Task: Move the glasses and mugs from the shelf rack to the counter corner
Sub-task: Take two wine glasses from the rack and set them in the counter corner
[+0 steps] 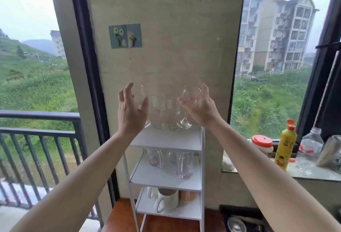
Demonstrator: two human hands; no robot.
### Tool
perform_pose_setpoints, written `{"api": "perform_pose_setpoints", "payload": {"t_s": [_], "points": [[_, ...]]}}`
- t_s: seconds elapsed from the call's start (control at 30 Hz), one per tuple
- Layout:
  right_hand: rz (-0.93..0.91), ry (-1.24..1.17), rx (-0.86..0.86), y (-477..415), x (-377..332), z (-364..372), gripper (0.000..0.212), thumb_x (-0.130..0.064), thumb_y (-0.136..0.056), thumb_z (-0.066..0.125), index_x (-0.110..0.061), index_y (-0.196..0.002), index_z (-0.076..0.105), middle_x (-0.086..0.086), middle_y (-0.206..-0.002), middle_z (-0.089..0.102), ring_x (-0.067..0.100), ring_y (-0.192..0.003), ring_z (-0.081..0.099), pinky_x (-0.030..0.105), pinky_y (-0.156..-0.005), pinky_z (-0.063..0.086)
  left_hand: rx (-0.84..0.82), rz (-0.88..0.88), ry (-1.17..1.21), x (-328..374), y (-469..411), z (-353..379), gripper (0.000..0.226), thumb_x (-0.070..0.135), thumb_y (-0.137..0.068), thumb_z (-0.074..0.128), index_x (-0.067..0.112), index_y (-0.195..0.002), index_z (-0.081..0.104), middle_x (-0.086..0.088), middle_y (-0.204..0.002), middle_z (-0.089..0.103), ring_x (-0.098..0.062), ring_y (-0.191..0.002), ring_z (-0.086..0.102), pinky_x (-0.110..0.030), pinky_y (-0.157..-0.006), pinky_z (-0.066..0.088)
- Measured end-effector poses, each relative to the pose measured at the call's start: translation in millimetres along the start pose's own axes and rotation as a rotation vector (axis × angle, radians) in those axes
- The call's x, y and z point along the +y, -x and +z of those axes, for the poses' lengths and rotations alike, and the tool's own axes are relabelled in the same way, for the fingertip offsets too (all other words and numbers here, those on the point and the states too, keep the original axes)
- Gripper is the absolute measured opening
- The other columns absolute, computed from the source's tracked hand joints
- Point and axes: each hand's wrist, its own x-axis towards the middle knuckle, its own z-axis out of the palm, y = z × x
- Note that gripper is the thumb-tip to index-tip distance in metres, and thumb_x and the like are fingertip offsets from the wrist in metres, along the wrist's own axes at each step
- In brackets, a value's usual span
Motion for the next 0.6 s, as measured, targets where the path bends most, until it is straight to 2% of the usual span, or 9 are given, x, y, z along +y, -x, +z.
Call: {"api": "perform_pose_setpoints", "payload": {"t_s": [0.13,0.2,0.27,0.37,0.43,0.5,0.57,0.6], "points": [[-0.12,0.015,0.143,44.9,-11.0,-19.9,0.085,-0.055,-0.089,0.069,-0.028,-0.154,0.02,-0.008,-0.119,0.063,0.001,-0.09,0.065,0.024,-0.08,0.047,0.007,0.104,0.081,28.9,32.8,-14.6,0.065,0.031,-0.093,0.061,0.013,-0.148,0.03,-0.008,-0.141,0.042,-0.018,-0.114,0.054,-0.049,-0.087,0.051],[-0.149,0.024,0.192,69.5,-8.0,-32.5,0.08,-0.048,-0.091,0.069,-0.025,-0.153,0.023,-0.006,-0.124,0.065,0.006,-0.093,0.07,0.032,-0.083,0.053,-0.004,0.109,0.134,43.9,55.0,-12.1,0.066,0.031,-0.092,0.061,0.012,-0.147,0.031,-0.003,-0.137,0.044,-0.017,-0.113,0.054,-0.051,-0.087,0.052],[-0.144,0.02,0.256,96.9,2.1,-48.9,0.076,-0.043,-0.092,0.071,-0.024,-0.151,0.028,-0.01,-0.123,0.064,0.002,-0.089,0.071,0.035,-0.082,0.056,-0.018,0.105,0.206,61.0,79.9,-3.6,0.066,0.031,-0.091,0.062,0.012,-0.147,0.032,0.0,-0.133,0.045,-0.015,-0.112,0.053,-0.054,-0.085,0.052],[-0.077,0.08,0.354,145.0,24.9,-81.3,0.074,-0.044,-0.091,0.072,-0.027,-0.151,0.031,-0.011,-0.119,0.06,-0.012,-0.088,0.065,0.023,-0.078,0.05,-0.063,0.123,0.319,91.2,121.9,18.2,0.066,0.029,-0.091,0.063,0.01,-0.147,0.034,-0.005,-0.14,0.047,-0.017,-0.115,0.053,-0.053,-0.09,0.051],[-0.013,0.137,0.386,179.7,40.4,-109.8,0.075,-0.047,-0.09,0.073,-0.029,-0.151,0.032,-0.01,-0.12,0.062,-0.012,-0.092,0.063,0.024,-0.083,0.049,-0.124,0.129,0.387,115.7,151.8,36.4,0.067,0.029,-0.091,0.063,0.008,-0.147,0.034,-0.007,-0.143,0.045,-0.019,-0.122,0.05,-0.052,-0.094,0.049],[0.04,0.194,0.418,216.0,55.9,-146.9,0.078,-0.051,-0.088,0.073,-0.03,-0.15,0.032,-0.019,-0.116,0.063,-0.008,-0.098,0.064,0.034,-0.091,0.051,-0.217,0.137,0.455,145.6,179.9,56.3,0.067,0.03,-0.092,0.062,0.009,-0.148,0.032,-0.007,-0.146,0.042,-0.023,-0.126,0.05,-0.054,-0.094,0.05],[0.102,0.236,0.462,253.6,69.4,-188.5,0.08,-0.061,-0.084,0.071,-0.036,-0.148,0.031,-0.02,-0.128,0.06,-0.003,-0.106,0.064,0.039,-0.097,0.052,-0.308,0.161,0.509,179.8,206.1,77.4,0.068,0.033,-0.093,0.061,0.011,-0.149,0.031,-0.009,-0.146,0.042,-0.028,-0.124,0.052,-0.057,-0.09,0.052],[0.133,0.258,0.496,273.4,75.3,-210.7,0.08,-0.066,-0.082,0.068,-0.04,-0.147,0.03,-0.018,-0.137,0.055,-0.004,-0.109,0.061,0.034,-0.098,0.051,-0.349,0.175,0.538,198.5,219.8,87.8,0.067,0.033,-0.093,0.061,0.011,-0.149,0.03,-0.01,-0.146,0.041,-0.029,-0.125,0.051,-0.057,-0.09,0.052]]}}
